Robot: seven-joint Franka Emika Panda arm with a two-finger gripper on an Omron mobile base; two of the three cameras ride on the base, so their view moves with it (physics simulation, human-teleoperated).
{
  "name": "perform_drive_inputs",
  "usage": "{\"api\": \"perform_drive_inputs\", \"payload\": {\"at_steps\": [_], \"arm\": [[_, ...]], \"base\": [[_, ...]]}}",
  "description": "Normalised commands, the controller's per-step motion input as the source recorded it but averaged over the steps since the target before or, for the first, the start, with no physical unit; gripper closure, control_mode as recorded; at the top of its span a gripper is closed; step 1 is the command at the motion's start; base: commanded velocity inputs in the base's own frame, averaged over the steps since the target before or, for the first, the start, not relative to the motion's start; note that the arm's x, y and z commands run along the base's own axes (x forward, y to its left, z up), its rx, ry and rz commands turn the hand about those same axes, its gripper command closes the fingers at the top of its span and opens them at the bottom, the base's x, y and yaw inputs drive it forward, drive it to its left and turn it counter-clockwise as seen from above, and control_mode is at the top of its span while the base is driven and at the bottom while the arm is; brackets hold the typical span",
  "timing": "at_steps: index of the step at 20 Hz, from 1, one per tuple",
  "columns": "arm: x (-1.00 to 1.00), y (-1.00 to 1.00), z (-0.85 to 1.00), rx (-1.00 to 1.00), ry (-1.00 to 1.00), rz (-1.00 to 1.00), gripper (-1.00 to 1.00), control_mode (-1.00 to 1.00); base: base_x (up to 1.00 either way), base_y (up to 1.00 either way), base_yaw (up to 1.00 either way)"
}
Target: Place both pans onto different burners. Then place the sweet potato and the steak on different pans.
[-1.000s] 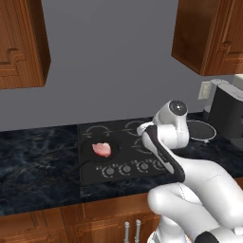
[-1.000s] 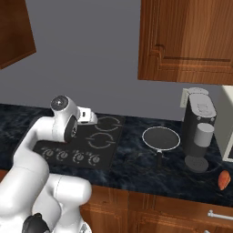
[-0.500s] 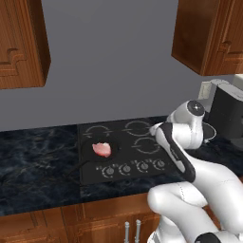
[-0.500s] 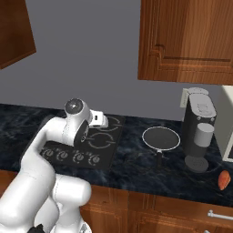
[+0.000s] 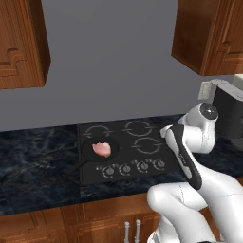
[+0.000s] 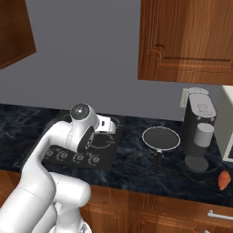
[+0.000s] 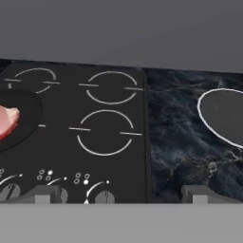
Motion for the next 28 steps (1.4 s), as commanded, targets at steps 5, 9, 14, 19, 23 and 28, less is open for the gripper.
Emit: {"api": "perform_drive_inputs", "payload": {"at_steps": [5,9,14,19,23,28], "arm": [[-0.13,-0.34,-0.17,0.00,0.03,-0.10,-1.00,-1.00],[0.00,-0.38,-0.27,0.01,0.10,-0.04,-1.00,-1.00],[0.00,-0.44,-0.05,0.06,0.12,0.00,-1.00,-1.00],[0.00,-0.47,0.00,0.09,0.16,0.00,-1.00,-1.00],[0.00,-0.27,0.00,0.01,0.11,0.00,-1.00,-1.00],[-0.02,-0.15,0.00,-0.01,0.00,0.00,-1.00,-1.00]], "base": [[0.00,0.00,0.00],[0.00,0.00,0.00],[0.00,0.00,0.00],[0.00,0.00,0.00],[0.00,0.00,0.00],[0.00,0.00,0.00]]}}
